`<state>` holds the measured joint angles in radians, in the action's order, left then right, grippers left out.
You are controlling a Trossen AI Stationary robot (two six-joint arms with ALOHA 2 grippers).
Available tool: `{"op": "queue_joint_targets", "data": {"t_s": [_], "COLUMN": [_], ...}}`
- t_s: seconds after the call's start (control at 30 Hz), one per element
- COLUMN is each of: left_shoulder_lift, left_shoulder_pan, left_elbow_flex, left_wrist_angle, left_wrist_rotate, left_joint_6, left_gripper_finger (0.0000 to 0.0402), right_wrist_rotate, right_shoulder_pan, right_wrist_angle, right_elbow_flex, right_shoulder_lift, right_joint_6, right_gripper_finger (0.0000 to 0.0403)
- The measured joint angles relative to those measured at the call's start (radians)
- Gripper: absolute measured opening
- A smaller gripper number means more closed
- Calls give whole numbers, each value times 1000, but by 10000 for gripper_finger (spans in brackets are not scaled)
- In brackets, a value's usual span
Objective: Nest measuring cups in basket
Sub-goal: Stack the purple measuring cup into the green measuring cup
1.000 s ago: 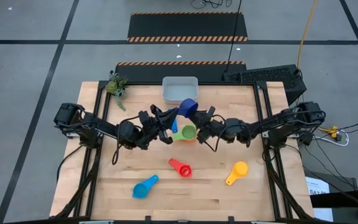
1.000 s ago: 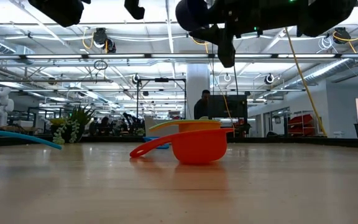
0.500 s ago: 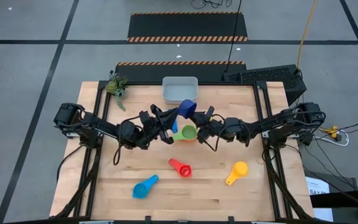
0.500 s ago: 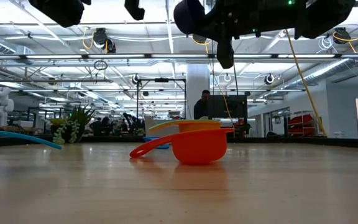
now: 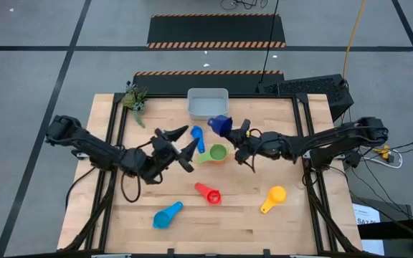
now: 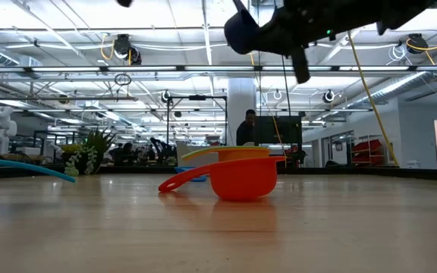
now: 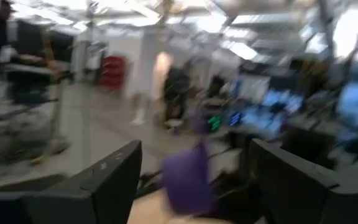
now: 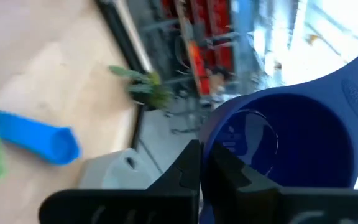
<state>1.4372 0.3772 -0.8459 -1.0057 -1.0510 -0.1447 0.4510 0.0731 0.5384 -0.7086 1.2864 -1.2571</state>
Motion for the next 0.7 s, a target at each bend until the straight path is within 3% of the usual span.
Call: {"op": "queue_joint_targets", "data": {"t_s": [0.1, 0.3, 0.43, 0.7], "left_shoulder_lift": [-40, -82, -84, -81], "left_shoulder_pan": [23, 34, 34, -8], "left_elbow_flex": [0, 0, 0, 0], "left_wrist_angle": [177, 507, 649, 849], "left_wrist_rotate": [-48, -55, -55, 0], "left_joint_6": [71, 291, 421, 535], "left_gripper_finger": [301, 260, 232, 214], "right_wrist_rotate": [-103, -252, -387, -528], "right_shoulder_pan": [-10, -48, -59, -93], "right_wrist_angle": [-131, -376, -602, -866], "right_elbow_flex": [0, -52, -156, -323], "right_shoulder_lift": [-78, -139, -100, 6], "right_joint_6": [44, 202, 245, 238], "right_gripper_finger": [1, 1, 0, 0]}}
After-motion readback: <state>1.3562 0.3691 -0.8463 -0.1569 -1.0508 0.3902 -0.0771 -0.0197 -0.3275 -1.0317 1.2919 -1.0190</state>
